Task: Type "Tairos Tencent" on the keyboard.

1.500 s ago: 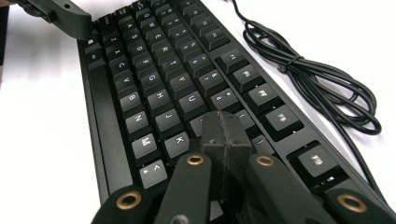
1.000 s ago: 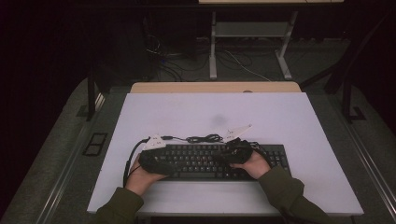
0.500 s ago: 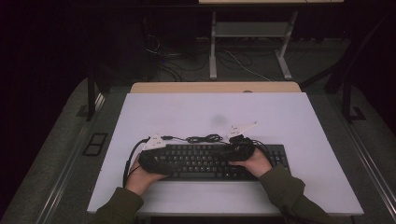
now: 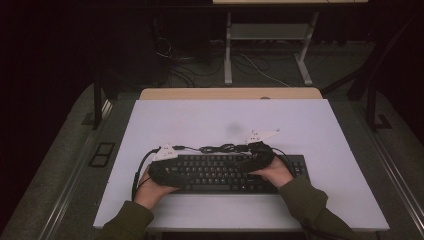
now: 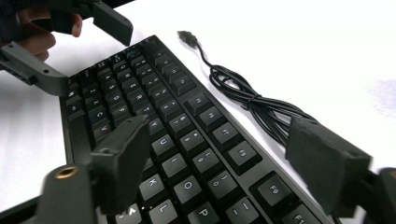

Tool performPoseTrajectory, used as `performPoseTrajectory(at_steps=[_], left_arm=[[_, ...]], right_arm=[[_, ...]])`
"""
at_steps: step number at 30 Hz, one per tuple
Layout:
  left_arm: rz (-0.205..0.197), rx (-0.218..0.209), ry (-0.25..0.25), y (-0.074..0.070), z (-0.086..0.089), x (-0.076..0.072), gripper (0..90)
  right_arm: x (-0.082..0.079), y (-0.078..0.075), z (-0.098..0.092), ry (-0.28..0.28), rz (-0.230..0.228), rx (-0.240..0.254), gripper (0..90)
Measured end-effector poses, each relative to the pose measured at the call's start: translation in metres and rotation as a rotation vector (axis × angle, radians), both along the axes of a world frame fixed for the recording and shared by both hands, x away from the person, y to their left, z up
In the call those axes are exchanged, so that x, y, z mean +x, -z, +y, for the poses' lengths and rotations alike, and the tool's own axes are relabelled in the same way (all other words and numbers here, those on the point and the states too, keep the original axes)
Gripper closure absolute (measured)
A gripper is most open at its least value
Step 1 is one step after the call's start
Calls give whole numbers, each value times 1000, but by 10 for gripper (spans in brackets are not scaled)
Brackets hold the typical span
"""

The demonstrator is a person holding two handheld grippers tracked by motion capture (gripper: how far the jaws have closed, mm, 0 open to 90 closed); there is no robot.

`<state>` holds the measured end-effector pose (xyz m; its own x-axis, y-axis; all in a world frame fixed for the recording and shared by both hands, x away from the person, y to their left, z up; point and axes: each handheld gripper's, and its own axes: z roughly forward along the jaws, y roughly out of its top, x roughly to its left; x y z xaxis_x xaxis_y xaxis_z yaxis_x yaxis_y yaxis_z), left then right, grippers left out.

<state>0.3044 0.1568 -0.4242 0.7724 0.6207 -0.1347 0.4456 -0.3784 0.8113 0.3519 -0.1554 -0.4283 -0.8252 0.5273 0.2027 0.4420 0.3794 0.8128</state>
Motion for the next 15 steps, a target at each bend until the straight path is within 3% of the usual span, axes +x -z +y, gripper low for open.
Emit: performPoseTrajectory(at_steps=[15], left_arm=[[-4,-22,-22,-6,6,-4,190]], right_arm=[[1,-3,-3,15,-13,24,177]])
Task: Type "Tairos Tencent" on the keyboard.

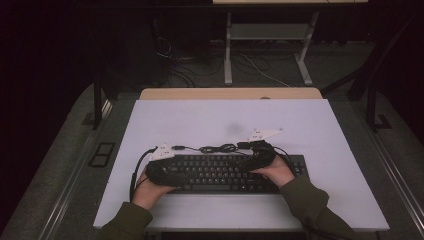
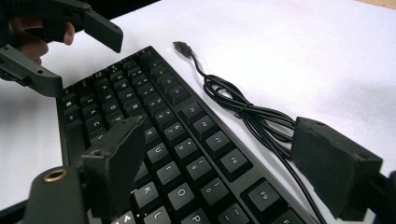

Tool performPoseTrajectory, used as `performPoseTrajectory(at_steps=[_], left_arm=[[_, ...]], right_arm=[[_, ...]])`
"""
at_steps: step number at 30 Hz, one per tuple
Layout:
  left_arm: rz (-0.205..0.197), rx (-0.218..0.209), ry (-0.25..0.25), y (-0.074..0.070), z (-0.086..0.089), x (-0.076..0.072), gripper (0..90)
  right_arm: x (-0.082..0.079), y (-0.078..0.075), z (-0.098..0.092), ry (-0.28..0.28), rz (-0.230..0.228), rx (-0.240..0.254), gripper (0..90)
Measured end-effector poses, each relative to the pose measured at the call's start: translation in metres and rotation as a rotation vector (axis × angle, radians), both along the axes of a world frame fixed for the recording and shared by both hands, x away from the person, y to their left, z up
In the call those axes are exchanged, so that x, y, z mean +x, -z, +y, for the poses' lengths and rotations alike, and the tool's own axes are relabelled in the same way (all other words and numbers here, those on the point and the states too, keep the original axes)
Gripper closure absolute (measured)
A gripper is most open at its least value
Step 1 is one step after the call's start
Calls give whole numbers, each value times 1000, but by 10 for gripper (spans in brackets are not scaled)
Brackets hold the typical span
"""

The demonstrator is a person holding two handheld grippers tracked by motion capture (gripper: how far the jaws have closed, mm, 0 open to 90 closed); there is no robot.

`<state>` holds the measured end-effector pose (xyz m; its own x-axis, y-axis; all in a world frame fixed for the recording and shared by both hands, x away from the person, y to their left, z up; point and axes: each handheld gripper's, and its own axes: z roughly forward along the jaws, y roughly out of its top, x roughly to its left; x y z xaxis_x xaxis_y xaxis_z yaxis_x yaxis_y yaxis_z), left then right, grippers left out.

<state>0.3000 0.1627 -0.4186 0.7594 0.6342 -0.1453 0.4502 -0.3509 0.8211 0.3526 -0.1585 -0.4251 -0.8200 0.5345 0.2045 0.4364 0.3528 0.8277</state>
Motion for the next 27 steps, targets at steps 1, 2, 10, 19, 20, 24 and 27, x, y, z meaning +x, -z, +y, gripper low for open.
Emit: performPoseTrajectory(at_steps=[1,2,10,19,20,24,27], left_arm=[[-3,0,0,-1,1,-1,208],[-4,-2,1,-1,2,-2,225],[0,-6,-3,1,10,-10,371],[3,-1,2,2,15,-10,625],[6,0,5,2,15,-10,662],[21,0,8,4,15,-9,782],[29,14,19,6,14,-8,860]], right_arm=[[0,0,1,-2,-1,0,177],[-1,1,1,-5,-5,-2,177],[-1,1,4,-11,-7,-4,177],[-1,2,4,-5,0,-4,176],[-2,2,5,-4,-1,-4,177],[-2,1,5,-12,-5,-9,177],[-2,1,5,-11,-7,-8,176]])
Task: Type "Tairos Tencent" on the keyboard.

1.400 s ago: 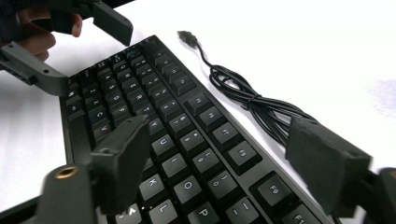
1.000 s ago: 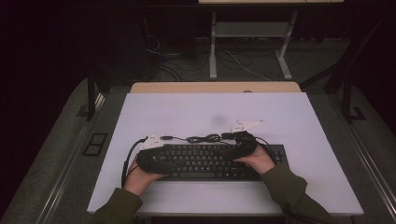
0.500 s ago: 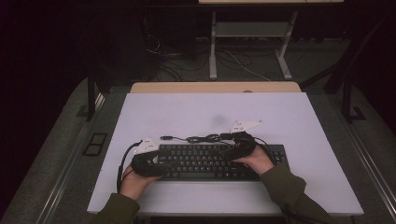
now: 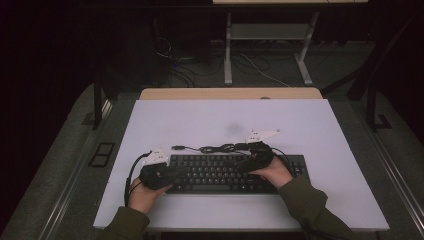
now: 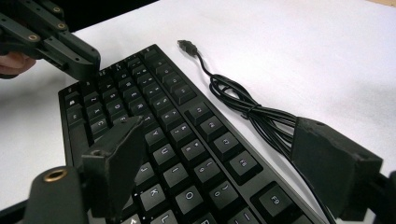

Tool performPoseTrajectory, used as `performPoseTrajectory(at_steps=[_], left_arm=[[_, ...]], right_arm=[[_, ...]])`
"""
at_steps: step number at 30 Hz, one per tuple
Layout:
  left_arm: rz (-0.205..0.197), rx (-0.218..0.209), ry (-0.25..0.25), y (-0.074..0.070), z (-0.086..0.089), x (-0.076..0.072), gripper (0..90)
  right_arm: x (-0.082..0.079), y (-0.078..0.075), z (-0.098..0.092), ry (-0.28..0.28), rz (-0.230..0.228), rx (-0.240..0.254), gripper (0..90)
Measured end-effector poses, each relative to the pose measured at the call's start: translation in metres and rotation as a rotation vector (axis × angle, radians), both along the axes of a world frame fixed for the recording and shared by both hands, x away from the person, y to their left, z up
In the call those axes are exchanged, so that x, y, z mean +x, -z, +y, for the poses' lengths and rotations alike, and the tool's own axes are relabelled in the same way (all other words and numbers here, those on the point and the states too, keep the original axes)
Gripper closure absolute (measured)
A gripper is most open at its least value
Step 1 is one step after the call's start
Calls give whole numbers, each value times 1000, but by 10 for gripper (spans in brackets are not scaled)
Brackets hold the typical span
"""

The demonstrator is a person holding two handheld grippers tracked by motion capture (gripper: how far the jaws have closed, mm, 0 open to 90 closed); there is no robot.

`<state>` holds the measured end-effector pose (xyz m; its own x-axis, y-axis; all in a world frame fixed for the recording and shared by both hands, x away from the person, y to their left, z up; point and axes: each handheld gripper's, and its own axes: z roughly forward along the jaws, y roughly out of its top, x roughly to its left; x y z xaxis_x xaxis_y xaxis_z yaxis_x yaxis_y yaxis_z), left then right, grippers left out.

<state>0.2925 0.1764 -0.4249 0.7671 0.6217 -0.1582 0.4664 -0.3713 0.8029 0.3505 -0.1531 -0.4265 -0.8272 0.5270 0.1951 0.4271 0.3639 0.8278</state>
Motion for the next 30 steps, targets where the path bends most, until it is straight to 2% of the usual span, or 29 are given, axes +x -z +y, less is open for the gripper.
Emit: performPoseTrajectory(at_steps=[2,7,17,29,30], left_arm=[[10,2,6,1,-1,1,889],[17,17,18,4,-5,2,890],[30,30,11,8,-9,6,891],[48,76,11,13,-14,10,892],[51,68,9,14,-14,10,892]], right_arm=[[0,0,0,4,1,-1,177],[0,0,0,5,2,-3,177],[0,1,1,3,3,-5,176],[-1,-1,1,5,-6,-3,176],[-1,0,1,4,-5,-3,176]])
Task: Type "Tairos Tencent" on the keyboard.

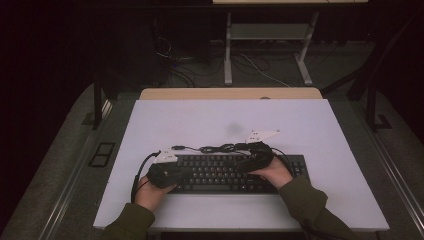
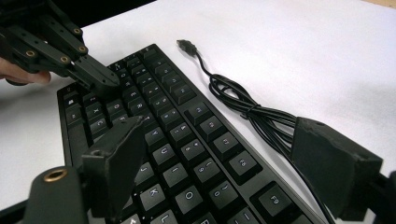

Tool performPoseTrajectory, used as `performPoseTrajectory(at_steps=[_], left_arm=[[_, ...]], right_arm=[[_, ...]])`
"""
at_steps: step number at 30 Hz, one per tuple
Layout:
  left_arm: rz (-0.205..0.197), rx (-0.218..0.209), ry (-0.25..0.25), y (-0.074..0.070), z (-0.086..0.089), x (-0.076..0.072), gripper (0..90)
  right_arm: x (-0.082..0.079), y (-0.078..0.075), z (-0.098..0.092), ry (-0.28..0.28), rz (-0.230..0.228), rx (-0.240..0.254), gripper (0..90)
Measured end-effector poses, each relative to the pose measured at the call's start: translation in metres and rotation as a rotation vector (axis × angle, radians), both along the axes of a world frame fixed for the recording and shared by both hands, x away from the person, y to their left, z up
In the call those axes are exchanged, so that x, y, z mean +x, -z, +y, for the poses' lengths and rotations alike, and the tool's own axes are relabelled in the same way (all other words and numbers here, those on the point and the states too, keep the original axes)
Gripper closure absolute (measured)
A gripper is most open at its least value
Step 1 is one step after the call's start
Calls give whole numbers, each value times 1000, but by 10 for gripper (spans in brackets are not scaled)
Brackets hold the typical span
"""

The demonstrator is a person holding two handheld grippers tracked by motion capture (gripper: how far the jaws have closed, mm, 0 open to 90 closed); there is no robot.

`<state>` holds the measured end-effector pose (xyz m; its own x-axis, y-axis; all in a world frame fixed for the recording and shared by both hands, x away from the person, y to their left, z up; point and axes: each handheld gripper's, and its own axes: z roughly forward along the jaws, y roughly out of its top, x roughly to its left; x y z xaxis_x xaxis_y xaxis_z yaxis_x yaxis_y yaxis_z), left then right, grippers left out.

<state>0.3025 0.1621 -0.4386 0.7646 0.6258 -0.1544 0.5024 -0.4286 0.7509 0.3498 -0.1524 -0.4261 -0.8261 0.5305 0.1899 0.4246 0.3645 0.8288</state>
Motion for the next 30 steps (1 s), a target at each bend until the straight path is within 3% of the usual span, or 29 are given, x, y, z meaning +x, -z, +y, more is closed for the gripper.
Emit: performPoseTrajectory(at_steps=[9,24,30], left_arm=[[-7,10,0,-2,1,0,892],[-29,-34,-4,-11,5,-1,890],[-41,-54,-3,-16,6,-3,824]], right_arm=[[1,0,-2,3,5,3,176],[3,1,-6,10,10,14,176],[4,1,-7,12,14,17,177]])
